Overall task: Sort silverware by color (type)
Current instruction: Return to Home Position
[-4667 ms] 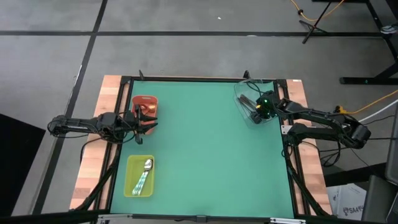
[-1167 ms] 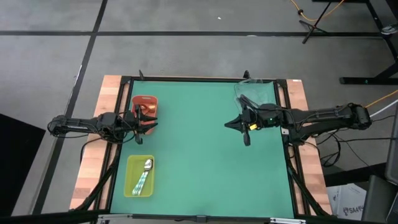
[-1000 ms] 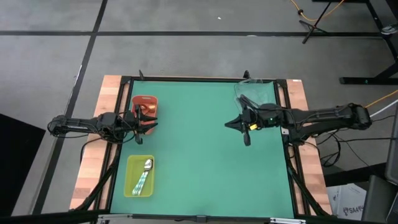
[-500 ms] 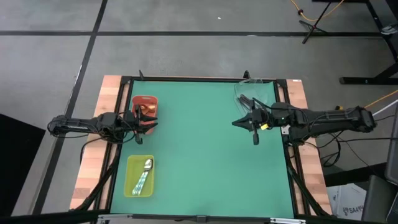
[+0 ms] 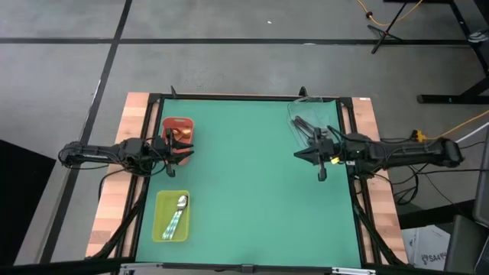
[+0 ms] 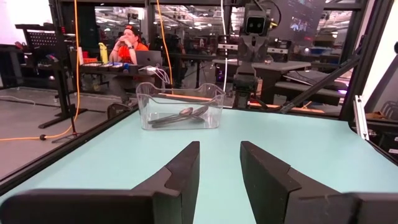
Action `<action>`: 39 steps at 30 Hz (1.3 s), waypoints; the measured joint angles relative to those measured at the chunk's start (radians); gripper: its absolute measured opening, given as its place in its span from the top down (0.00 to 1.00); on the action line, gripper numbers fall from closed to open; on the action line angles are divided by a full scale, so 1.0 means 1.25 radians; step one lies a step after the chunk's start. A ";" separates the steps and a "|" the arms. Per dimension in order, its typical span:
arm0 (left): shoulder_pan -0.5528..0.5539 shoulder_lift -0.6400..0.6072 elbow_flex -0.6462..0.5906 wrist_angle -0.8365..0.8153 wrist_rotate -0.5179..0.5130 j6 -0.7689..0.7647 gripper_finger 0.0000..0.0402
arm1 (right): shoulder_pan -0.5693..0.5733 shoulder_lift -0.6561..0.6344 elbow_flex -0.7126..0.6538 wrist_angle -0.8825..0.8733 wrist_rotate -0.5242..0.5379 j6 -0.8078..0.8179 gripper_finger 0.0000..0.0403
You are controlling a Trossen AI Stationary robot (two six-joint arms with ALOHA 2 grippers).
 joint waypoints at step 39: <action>0.000 0.000 0.000 0.000 0.000 0.000 0.73 | 0.000 -0.400 -0.244 -0.038 0.000 0.091 1.00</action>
